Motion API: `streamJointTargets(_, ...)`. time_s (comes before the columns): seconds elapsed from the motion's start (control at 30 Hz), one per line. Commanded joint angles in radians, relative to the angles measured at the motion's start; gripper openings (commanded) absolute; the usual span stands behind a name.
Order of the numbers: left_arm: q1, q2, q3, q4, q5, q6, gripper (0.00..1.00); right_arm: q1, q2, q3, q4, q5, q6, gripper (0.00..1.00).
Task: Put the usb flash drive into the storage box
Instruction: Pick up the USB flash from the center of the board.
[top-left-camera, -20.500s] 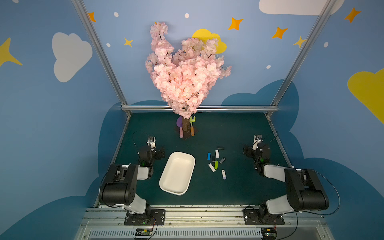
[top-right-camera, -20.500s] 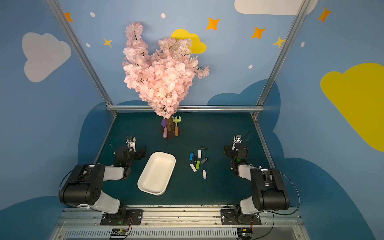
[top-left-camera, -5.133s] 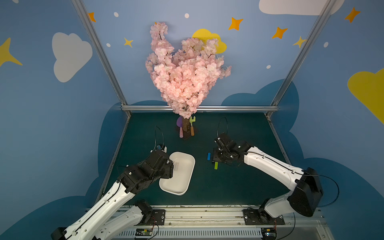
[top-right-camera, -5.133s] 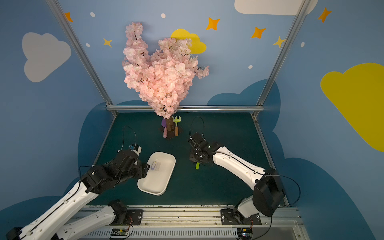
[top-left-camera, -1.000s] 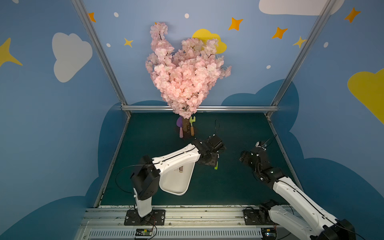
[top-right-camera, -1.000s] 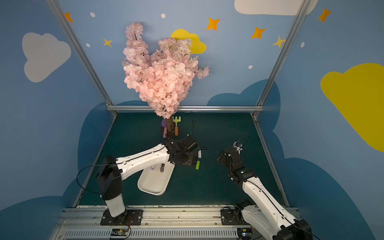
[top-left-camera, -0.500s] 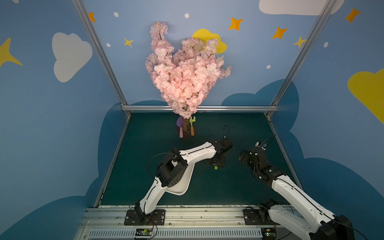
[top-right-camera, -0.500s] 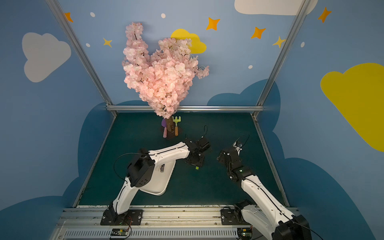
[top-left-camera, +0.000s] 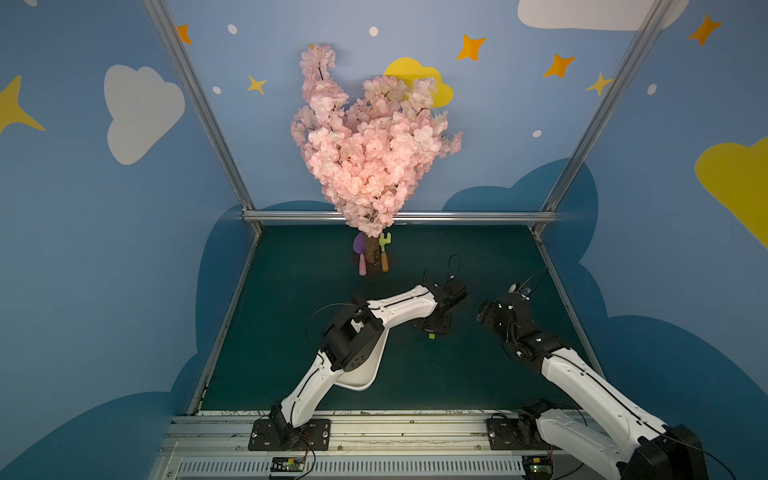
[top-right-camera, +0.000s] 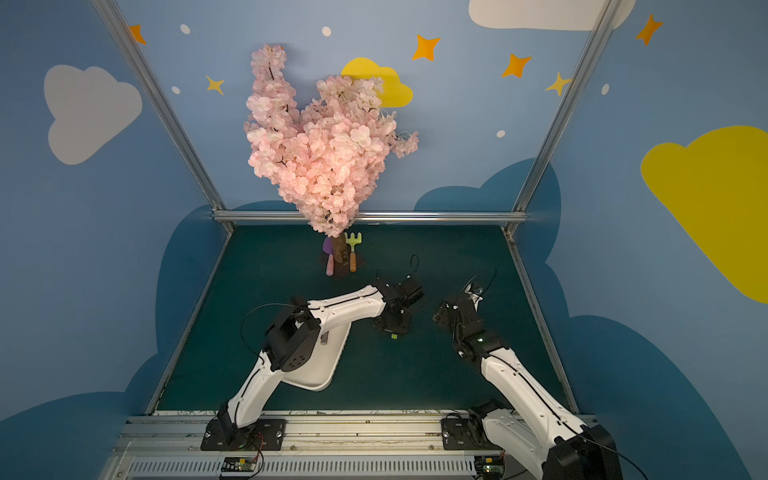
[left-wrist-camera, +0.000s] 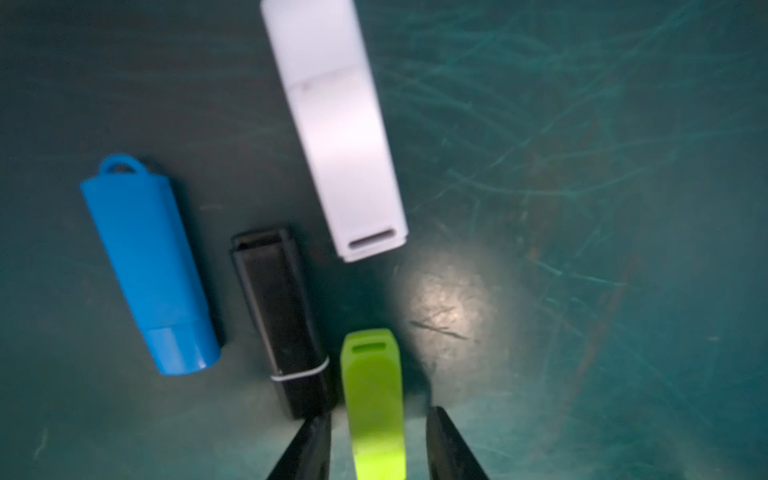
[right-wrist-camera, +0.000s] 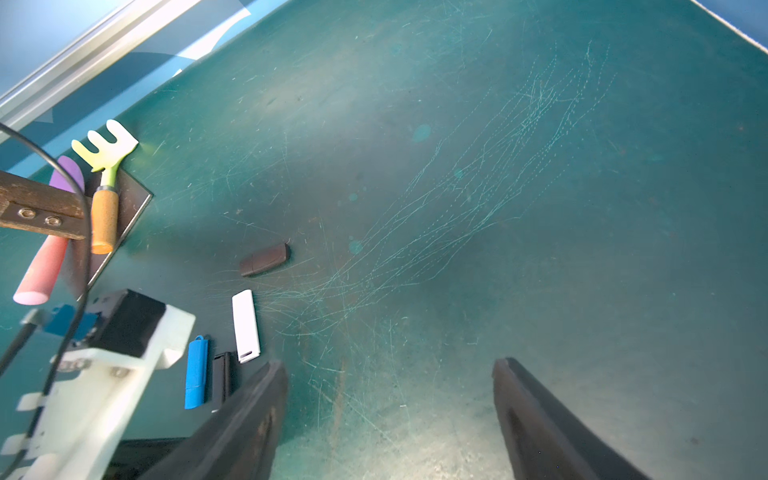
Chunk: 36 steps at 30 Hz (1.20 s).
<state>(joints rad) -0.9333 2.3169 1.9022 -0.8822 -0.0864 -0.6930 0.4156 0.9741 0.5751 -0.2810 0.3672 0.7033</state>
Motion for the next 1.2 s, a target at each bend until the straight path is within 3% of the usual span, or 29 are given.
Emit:
streamJointTargets(0.0, -0.001, 0.042, 0.021, -0.022, -0.01, -0.01, 0.4, -0.004, 0.009, 0.037, -0.003, -0.006, 0.009, 0.82)
streamJointTargets(0.27, -0.003, 0.05, 0.012, -0.029, -0.019, -0.016, 0.32, -0.003, 0.021, 0.041, -0.004, -0.01, 0.009, 0.82)
streamJointTargets(0.5, -0.009, 0.035, 0.008, -0.055, -0.05, -0.005, 0.17, -0.003, 0.027, 0.043, -0.004, -0.014, 0.009, 0.82)
streamJointTargets(0.6, -0.014, 0.019, 0.005, -0.034, -0.013, 0.013, 0.13, -0.004, 0.033, 0.045, -0.003, -0.02, 0.007, 0.82)
streamJointTargets(0.73, -0.048, -0.022, 0.049, -0.053, -0.018, 0.046, 0.11, -0.003, 0.038, 0.05, -0.008, -0.021, 0.005, 0.82)
streamJointTargets(0.93, -0.073, -0.205, 0.047, -0.11, -0.098, 0.084, 0.09, -0.003, 0.049, 0.055, -0.01, -0.021, 0.004, 0.82)
streamJointTargets(1.17, -0.017, -0.558, -0.253, -0.122, -0.205, 0.078, 0.1, -0.002, 0.065, 0.062, -0.017, -0.035, 0.01, 0.82)
